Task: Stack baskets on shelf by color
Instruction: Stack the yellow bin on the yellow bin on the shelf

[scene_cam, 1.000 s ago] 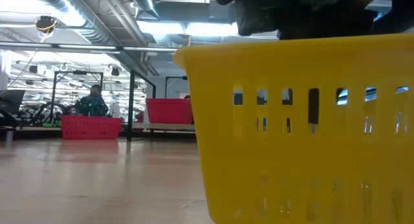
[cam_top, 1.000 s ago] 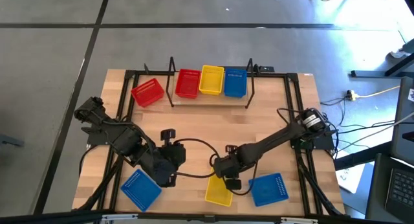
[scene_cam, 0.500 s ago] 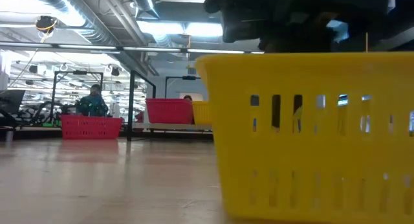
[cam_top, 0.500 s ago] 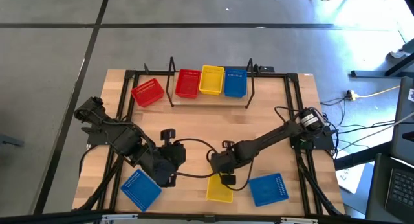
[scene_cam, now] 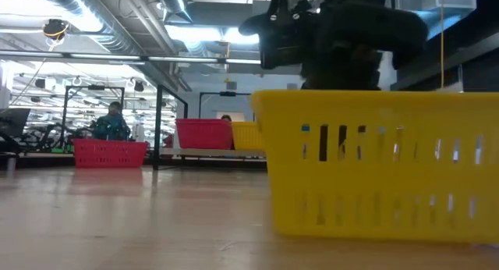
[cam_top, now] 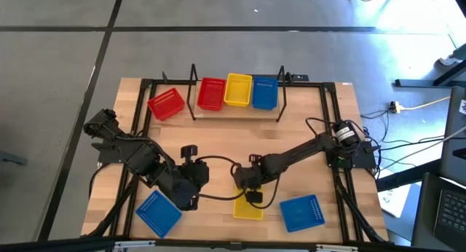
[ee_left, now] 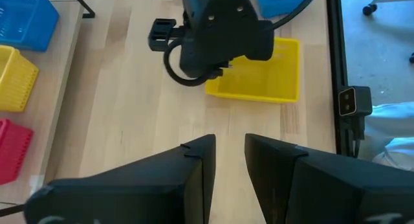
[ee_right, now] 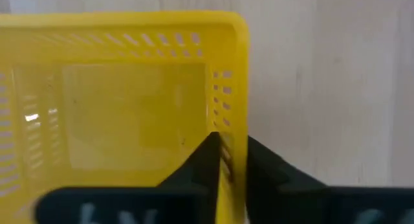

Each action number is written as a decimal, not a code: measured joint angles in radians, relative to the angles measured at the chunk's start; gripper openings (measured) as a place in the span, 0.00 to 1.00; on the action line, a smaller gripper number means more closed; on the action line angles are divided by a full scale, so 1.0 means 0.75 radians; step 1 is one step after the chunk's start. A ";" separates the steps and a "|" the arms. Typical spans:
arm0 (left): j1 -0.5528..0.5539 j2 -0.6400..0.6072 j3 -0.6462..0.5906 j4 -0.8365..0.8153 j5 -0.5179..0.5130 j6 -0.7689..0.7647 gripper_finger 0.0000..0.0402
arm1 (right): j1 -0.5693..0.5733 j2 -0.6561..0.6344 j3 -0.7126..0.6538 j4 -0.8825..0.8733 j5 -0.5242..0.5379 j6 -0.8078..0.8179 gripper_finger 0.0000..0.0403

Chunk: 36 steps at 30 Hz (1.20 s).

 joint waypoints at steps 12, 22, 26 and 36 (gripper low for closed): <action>0.001 0.000 0.000 0.000 -0.035 0.000 0.18 | -0.062 -0.001 0.157 -0.164 -0.010 -0.147 0.01; 0.000 0.000 0.000 -0.013 -0.101 -0.034 0.18 | -0.116 -0.001 0.505 -0.475 0.107 -0.246 0.00; 0.000 0.000 0.000 -0.101 -0.190 -0.094 0.18 | -0.138 -0.001 0.639 -0.586 0.184 -0.270 0.00; 0.000 0.000 0.000 -0.154 -0.208 -0.129 0.18 | -0.301 -0.001 0.941 -0.891 0.401 -0.354 0.00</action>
